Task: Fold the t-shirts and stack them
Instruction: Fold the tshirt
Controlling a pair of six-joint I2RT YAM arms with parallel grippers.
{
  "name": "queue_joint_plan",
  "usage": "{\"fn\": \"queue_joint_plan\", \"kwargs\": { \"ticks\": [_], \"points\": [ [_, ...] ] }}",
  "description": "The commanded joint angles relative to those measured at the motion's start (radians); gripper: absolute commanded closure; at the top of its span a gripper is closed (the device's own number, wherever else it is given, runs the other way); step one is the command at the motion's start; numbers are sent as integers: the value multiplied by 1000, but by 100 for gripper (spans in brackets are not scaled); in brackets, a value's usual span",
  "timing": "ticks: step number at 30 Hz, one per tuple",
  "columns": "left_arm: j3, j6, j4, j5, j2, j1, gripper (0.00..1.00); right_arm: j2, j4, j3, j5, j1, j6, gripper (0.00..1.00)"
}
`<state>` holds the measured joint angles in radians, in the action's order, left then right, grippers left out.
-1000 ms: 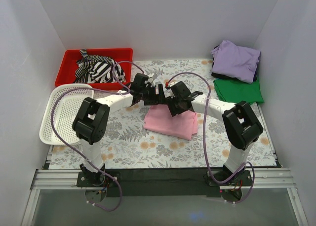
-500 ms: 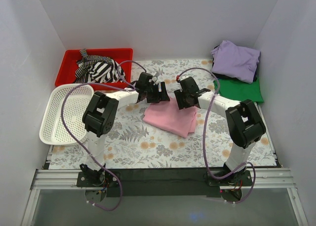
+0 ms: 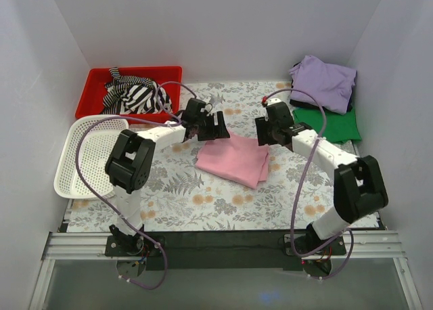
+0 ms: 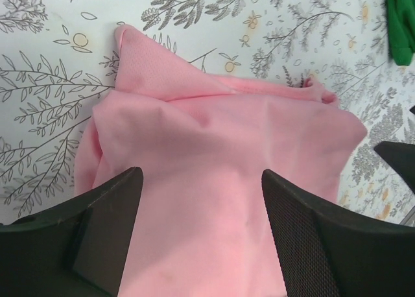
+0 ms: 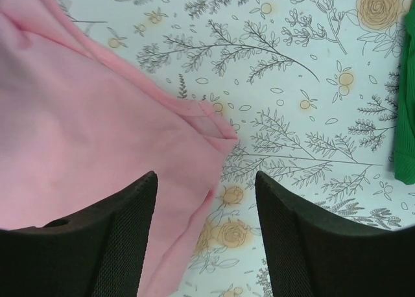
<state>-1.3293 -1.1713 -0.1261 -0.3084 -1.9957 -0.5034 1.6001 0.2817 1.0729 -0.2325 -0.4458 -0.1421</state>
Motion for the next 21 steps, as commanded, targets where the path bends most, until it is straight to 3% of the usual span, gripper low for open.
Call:
{"fn": "queue_joint_plan", "kwargs": {
  "ticks": [1,4,10,21],
  "points": [
    [21,-5,-10,31,152,2,27,-133,31,-36,134,30,-73,32],
    [45,-1,-23,60,228,0,26,-181,36,-114,316,33,-126,30],
    [163,38,-41,178,294,0,26,-288,-90,-327,468,33,-270,28],
    [242,22,-38,322,241,2,24,-362,-191,-501,519,32,-335,21]
  ]
}}
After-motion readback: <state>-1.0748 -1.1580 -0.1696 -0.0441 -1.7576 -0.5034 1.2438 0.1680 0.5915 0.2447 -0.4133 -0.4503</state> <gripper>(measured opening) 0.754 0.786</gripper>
